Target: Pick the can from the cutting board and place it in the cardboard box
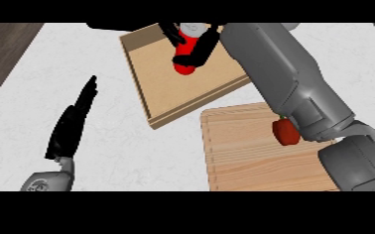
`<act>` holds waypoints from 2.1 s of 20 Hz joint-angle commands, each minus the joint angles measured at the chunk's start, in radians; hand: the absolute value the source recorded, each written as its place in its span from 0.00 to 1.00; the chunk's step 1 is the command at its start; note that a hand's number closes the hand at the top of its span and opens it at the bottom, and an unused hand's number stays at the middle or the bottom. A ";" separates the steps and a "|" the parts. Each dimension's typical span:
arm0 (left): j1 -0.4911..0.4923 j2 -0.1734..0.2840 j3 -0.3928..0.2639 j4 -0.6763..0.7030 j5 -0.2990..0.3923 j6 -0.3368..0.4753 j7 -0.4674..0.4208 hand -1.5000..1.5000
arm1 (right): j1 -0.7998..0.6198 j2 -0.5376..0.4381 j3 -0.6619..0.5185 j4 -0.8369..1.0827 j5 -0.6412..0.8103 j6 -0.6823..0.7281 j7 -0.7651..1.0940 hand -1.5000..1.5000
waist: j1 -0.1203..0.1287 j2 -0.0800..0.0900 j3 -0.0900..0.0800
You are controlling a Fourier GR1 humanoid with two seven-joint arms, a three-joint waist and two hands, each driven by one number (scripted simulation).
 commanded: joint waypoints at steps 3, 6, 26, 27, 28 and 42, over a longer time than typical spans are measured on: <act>0.000 -0.018 -0.010 -0.003 -0.017 0.020 0.000 0.50 | -0.010 0.111 0.031 0.147 0.046 -0.016 -0.044 1.00 | -0.017 -0.003 0.000; -0.002 0.024 0.038 0.017 0.029 -0.024 -0.016 0.50 | -0.027 0.130 0.029 0.202 0.051 -0.016 -0.031 0.00 | -0.014 -0.001 0.000; 0.009 0.007 0.006 -0.009 0.014 -0.029 -0.030 0.50 | -0.087 0.016 -0.386 0.341 -0.401 0.172 0.163 0.00 | 0.025 0.021 0.000; -0.023 0.010 0.007 -0.009 0.006 -0.024 -0.002 0.50 | -0.119 0.023 -0.409 0.354 -0.422 0.147 0.220 0.00 | 0.024 0.020 0.000; -0.018 0.004 -0.002 -0.021 0.005 -0.025 -0.012 0.50 | -0.104 -0.023 -0.415 0.353 -0.428 0.174 0.205 0.00 | 0.029 0.026 0.001; -0.063 -0.009 -0.027 -0.020 -0.009 -0.025 -0.010 0.50 | -0.075 -0.278 -0.464 0.348 -0.468 0.263 0.249 0.00 | 0.085 0.076 0.005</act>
